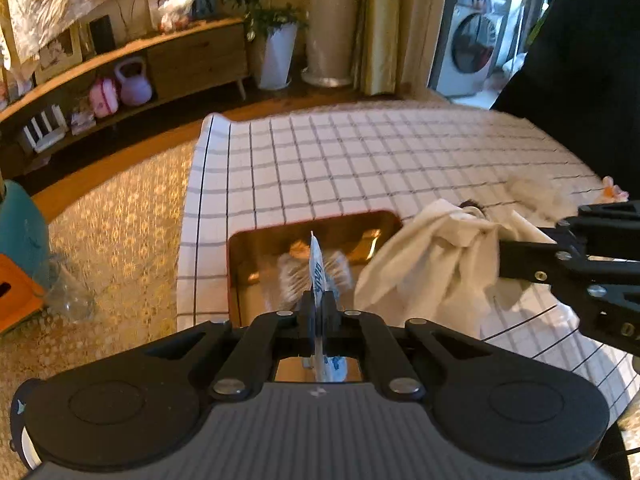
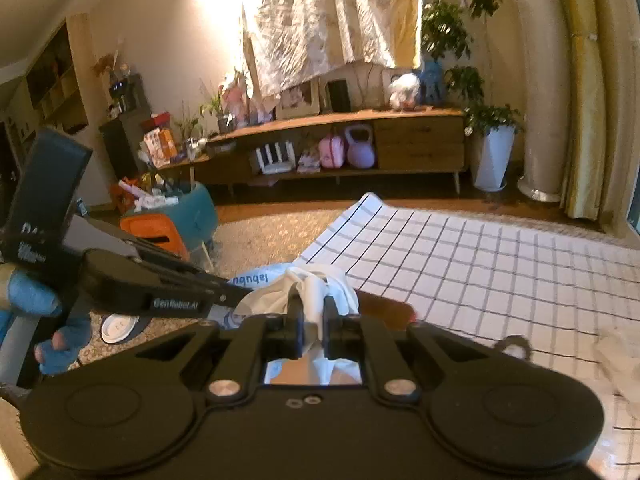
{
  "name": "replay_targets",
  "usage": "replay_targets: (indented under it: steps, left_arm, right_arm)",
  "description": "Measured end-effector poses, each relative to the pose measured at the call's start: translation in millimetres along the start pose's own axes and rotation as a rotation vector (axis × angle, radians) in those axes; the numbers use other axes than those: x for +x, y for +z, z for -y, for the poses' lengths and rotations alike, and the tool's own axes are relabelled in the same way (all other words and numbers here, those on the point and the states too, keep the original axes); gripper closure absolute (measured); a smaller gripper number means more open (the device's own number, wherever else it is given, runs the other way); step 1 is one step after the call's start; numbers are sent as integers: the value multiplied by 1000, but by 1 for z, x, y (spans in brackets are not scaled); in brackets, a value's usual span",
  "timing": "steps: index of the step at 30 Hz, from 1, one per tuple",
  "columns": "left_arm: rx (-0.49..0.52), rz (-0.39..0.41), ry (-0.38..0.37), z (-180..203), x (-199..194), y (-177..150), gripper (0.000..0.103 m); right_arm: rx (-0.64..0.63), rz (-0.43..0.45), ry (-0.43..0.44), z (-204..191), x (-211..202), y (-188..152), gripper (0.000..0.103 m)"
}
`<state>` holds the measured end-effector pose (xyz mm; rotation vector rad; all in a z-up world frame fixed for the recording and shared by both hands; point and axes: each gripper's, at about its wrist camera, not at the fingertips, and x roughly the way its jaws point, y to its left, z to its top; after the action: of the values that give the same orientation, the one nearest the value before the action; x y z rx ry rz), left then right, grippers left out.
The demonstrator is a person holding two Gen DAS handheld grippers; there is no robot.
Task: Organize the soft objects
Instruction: 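Carry the mask into the tin with the left tool while the right tool carries white cloth there, then open both tools to release the mask and cloth in the tin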
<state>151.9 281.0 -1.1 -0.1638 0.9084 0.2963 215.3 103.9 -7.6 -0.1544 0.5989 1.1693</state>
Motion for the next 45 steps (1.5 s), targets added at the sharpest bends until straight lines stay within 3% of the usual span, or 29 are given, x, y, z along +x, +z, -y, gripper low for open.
replay_targets:
  steps: [8, 13, 21, 31, 35, 39, 45]
  left_arm:
    - [-11, -52, 15, -14, 40, -8, 100]
    - [-27, -78, 7, -20, 60, -15, 100]
    - [-19, -96, 3, -22, 80, -20, 100]
    - [-25, -102, 3, -20, 88, -27, 100]
    - [-29, -97, -1, -20, 88, -29, 100]
    - [-33, -94, 0, -19, 86, -29, 99]
    - [-31, -93, -1, -17, 81, -30, 98]
  right_arm:
    - [-24, -99, -48, -2, 56, -17, 94]
    - [-108, -160, -111, -6, 77, -34, 94]
    - [-242, -222, -155, -22, 97, -55, 92]
    - [-288, -267, -173, -26, 106, -66, 87]
    - [-293, -276, -170, -28, 104, -65, 80]
    - [-302, -276, -157, -30, 99, -65, 62]
    - [-291, -259, -141, -33, 89, -60, 54]
